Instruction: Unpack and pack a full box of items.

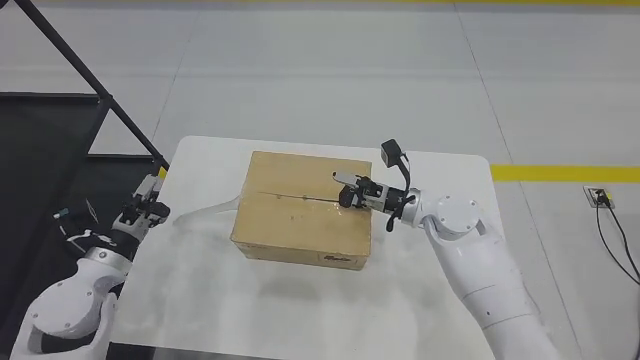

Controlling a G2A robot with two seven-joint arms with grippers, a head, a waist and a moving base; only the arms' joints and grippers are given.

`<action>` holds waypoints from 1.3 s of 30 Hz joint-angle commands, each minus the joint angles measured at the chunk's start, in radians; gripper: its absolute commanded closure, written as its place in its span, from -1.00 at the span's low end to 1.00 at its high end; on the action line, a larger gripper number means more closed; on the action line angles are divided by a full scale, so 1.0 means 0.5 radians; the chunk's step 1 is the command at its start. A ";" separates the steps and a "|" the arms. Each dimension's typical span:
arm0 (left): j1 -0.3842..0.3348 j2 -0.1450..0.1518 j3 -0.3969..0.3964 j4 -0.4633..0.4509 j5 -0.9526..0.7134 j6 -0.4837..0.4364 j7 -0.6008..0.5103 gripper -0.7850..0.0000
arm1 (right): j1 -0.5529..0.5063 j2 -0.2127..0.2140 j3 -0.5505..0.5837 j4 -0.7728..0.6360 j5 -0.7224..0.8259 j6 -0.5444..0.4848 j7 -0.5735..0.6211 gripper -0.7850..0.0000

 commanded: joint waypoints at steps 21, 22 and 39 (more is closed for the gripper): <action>-0.560 -0.122 0.555 0.827 -0.478 0.215 -0.012 -1.00 | 0.000 0.000 0.000 0.000 0.000 0.000 0.000 -1.00; -0.588 -0.128 0.574 0.853 -0.483 0.214 0.000 -1.00 | 0.000 0.000 0.000 0.000 0.000 0.000 0.000 -1.00; -0.659 -0.156 0.517 0.838 -0.519 -0.168 0.191 -1.00 | 0.000 0.000 0.000 0.000 0.000 0.000 0.000 -1.00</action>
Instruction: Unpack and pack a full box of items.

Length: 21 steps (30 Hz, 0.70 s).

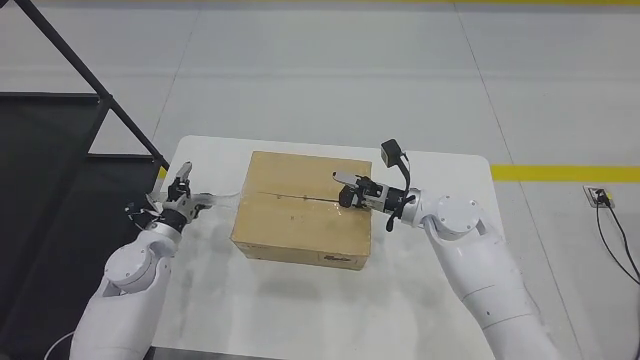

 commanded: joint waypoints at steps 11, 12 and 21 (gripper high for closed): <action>0.223 0.023 -0.090 -0.531 0.310 -0.117 0.136 -1.00 | 0.000 0.000 0.000 0.000 0.000 0.000 0.000 -1.00; 0.237 0.023 -0.095 -0.570 0.326 -0.115 0.147 -1.00 | 0.000 0.000 0.000 0.000 0.000 0.000 0.000 -1.00; 0.300 0.028 -0.128 -0.826 0.433 -0.070 0.154 -1.00 | 0.000 0.000 0.000 0.000 0.000 0.000 0.000 -1.00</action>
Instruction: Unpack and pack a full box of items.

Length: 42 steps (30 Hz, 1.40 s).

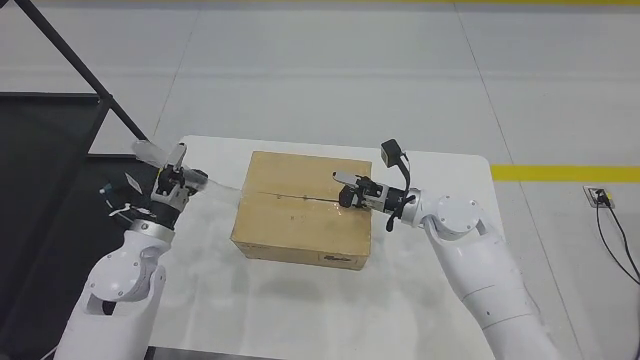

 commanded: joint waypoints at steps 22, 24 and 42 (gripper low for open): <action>0.001 -0.025 0.184 -0.268 0.423 0.035 0.063 -1.00 | -0.128 0.036 0.038 -0.212 -0.036 0.051 -0.058 -1.00; -0.002 -0.028 0.203 -0.277 0.453 0.035 0.059 -1.00 | -0.150 0.044 0.051 -0.250 -0.032 0.052 -0.066 -1.00; -0.066 -0.062 0.423 -0.282 0.678 0.083 -0.004 -1.00 | -0.333 0.115 0.149 -0.504 -0.045 0.129 -0.071 -1.00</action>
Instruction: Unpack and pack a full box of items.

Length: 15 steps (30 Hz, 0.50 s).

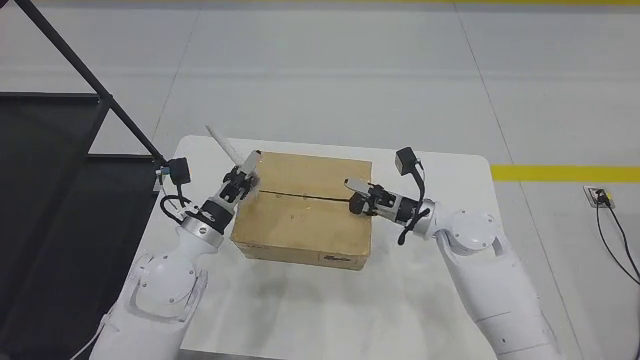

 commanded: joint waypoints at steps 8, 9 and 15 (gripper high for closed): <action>-0.079 -0.026 0.120 0.101 0.082 0.018 -0.005 -1.00 | -0.095 0.033 0.047 -0.115 0.012 0.020 -0.015 -1.00; -0.087 -0.029 0.131 0.110 0.087 0.018 -0.009 -1.00 | -0.102 0.036 0.051 -0.123 0.011 0.021 -0.019 -1.00; -0.121 -0.045 0.191 0.148 0.118 0.021 -0.034 -1.00 | -0.143 0.053 0.066 -0.175 0.021 0.022 -0.021 -1.00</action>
